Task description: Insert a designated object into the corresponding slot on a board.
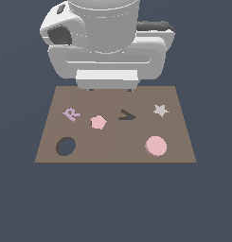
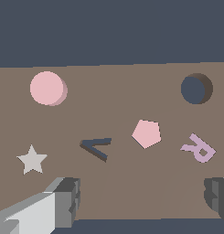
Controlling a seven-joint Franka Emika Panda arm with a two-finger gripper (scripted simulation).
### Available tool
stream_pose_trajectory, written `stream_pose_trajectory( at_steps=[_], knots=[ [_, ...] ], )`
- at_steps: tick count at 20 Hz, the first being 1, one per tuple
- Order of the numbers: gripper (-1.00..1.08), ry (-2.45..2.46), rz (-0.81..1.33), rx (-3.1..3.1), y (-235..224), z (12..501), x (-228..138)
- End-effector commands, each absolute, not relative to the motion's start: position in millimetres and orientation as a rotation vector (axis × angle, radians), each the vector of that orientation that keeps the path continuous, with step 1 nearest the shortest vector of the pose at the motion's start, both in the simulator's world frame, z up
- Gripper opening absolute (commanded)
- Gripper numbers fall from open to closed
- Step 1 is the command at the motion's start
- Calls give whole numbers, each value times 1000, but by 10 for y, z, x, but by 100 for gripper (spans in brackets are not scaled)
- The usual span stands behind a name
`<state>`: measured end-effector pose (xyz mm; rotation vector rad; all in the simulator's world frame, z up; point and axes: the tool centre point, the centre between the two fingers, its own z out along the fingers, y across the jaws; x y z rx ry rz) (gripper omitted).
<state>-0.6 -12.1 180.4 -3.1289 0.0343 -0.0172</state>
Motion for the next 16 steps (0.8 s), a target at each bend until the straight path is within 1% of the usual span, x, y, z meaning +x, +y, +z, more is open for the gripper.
stream_pose_trajectory(
  at_steps=[1, 8, 16],
  knots=[
    [100, 34, -17, -3129, -122, 1804, -6],
    [100, 7, -16, -3129, -44, 1721, 67],
    [100, -89, -13, -3130, 239, 1426, 317]
  ],
)
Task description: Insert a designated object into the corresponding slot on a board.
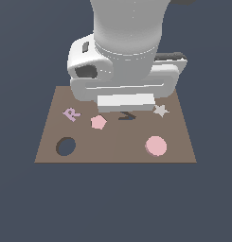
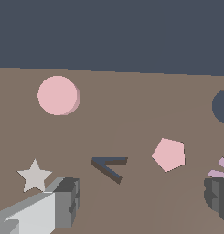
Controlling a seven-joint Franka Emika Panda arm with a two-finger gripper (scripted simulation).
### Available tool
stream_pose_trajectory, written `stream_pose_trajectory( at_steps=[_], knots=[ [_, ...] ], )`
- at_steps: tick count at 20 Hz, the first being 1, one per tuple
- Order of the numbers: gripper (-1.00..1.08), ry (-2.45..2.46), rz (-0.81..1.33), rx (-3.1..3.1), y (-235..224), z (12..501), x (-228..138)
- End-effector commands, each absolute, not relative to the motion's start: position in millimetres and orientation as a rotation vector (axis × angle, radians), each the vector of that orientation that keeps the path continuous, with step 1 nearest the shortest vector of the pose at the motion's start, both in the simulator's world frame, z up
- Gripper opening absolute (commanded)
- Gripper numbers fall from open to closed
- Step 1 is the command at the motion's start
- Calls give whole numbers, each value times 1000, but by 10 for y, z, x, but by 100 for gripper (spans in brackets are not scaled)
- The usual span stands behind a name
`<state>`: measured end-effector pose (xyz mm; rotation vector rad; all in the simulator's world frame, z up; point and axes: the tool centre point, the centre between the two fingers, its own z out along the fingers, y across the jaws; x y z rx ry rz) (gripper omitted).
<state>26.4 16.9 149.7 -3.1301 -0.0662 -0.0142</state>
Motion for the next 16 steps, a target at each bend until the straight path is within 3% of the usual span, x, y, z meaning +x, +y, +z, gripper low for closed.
stream_pose_trajectory(
  at_steps=[1, 16],
  knots=[
    [100, -105, -12, -3130, 289, 1376, 358],
    [100, -351, -2, -3120, 1066, 646, 912]
  ],
)
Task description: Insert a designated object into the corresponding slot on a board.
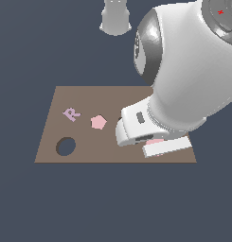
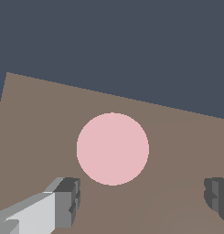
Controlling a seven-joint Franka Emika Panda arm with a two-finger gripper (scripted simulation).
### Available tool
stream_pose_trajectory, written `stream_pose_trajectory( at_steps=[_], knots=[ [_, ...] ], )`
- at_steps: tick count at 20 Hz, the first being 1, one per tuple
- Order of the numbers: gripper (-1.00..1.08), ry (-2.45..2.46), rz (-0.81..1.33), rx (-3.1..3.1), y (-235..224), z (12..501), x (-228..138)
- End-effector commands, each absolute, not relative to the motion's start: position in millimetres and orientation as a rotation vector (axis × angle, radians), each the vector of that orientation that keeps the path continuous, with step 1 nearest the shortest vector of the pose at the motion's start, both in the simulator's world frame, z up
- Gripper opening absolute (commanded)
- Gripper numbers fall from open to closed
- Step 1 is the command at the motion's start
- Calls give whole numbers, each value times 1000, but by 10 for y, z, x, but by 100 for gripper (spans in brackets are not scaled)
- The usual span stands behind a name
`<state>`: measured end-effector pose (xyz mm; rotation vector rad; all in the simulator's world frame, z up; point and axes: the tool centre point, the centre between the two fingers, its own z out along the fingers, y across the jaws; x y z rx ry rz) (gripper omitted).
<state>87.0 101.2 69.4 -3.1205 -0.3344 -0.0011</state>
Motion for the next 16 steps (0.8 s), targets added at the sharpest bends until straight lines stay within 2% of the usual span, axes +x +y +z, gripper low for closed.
stream_pose_trajectory(
  at_steps=[1, 16],
  knots=[
    [100, -361, -2, -3119, 1096, 620, 931],
    [100, -405, 0, -3115, 1244, 500, 1024]
  ],
)
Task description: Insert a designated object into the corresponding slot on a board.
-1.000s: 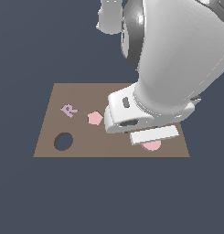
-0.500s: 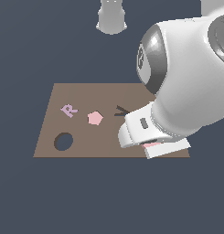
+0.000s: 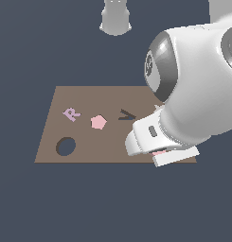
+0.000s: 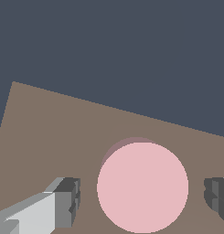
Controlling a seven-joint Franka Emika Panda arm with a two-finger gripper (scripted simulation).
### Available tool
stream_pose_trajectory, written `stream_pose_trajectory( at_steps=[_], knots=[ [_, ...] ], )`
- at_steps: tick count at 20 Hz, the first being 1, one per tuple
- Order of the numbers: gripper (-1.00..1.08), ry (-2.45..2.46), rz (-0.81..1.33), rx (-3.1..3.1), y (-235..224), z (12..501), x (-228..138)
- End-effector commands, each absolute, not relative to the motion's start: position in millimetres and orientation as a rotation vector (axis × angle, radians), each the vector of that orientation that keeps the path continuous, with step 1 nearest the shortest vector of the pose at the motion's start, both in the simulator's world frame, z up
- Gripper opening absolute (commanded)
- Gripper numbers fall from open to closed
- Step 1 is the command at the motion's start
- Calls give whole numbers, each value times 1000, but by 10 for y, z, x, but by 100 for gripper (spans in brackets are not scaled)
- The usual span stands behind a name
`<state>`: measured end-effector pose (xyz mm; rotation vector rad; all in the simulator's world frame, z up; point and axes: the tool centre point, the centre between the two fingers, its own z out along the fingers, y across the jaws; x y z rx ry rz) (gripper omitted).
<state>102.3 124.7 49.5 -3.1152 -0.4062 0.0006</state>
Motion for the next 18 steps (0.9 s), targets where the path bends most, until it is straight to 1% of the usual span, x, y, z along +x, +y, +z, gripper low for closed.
stream_pose_trajectory(
  at_steps=[1, 10, 11, 18],
  knots=[
    [100, -405, 0, -3115, 1244, 498, 1024],
    [100, -405, 0, -3115, 1244, 300, 1021],
    [-100, -405, 0, -3115, 1244, 300, 1021],
    [-100, -405, 0, -3115, 1244, 300, 1021]
  ],
)
